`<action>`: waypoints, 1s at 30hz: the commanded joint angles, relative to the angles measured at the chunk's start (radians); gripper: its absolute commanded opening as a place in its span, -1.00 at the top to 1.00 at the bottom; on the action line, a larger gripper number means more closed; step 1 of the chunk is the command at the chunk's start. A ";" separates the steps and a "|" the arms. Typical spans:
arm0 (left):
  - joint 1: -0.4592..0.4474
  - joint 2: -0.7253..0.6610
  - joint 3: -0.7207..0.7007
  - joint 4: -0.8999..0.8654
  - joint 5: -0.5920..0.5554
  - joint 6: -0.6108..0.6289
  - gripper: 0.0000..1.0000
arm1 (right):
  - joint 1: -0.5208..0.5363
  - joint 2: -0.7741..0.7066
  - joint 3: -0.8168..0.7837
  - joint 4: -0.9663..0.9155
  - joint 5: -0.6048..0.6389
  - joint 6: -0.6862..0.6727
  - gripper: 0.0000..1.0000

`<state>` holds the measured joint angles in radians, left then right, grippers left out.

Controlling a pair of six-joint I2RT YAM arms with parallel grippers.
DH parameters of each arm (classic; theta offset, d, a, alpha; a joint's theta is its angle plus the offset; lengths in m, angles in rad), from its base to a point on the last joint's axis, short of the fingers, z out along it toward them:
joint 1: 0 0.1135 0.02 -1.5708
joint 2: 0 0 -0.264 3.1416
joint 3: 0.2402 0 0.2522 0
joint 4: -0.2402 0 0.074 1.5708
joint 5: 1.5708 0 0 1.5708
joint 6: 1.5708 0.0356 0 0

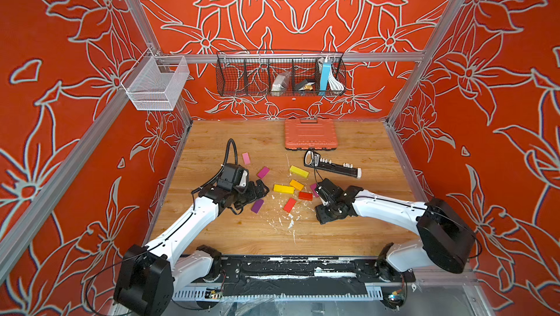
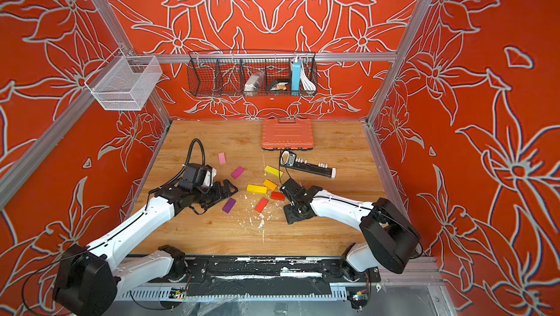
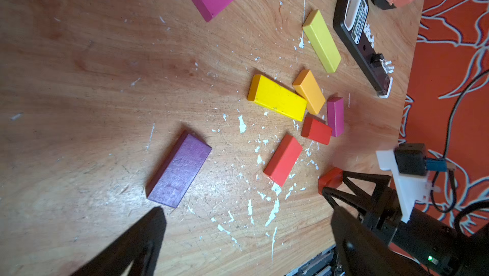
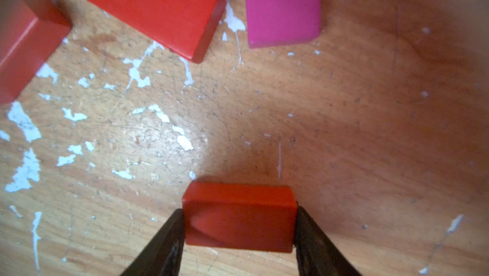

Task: Assemble the letter c with building blocks
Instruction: Pick up the building block from the center of the board, then place the building block at the center of the board.

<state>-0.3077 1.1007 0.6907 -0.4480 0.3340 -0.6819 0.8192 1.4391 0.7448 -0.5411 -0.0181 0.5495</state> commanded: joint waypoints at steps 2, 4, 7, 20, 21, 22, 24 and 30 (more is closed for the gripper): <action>-0.007 -0.002 -0.005 0.000 -0.004 -0.013 -0.97 | 0.004 -0.006 0.013 -0.015 0.037 0.008 -0.18; -0.007 -0.003 -0.003 -0.001 -0.004 -0.012 -0.96 | 0.003 -0.017 0.016 -0.024 0.062 0.013 -0.19; -0.007 -0.003 -0.001 -0.004 -0.006 -0.011 -0.96 | -0.003 -0.041 0.026 -0.038 0.098 0.017 -0.19; -0.010 0.004 0.004 -0.009 -0.006 -0.010 -0.96 | -0.209 -0.080 0.093 -0.034 0.093 0.008 -0.20; -0.009 0.005 0.005 -0.009 -0.006 -0.009 -0.97 | -0.228 -0.076 0.097 -0.029 0.088 0.007 -0.19; -0.010 0.006 0.007 -0.009 -0.007 -0.009 -0.96 | -0.239 -0.073 0.102 -0.028 0.085 0.006 -0.19; -0.011 0.006 0.007 -0.009 -0.007 -0.010 -0.96 | -0.258 -0.061 0.115 -0.026 0.080 0.003 -0.19; -0.013 0.011 0.014 -0.011 -0.009 -0.010 -0.96 | -0.269 -0.023 0.119 -0.005 0.054 0.013 -0.20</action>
<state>-0.3099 1.1042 0.6910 -0.4492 0.3340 -0.6815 0.5541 1.3926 0.8448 -0.5518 0.0563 0.5594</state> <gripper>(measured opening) 0.982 0.617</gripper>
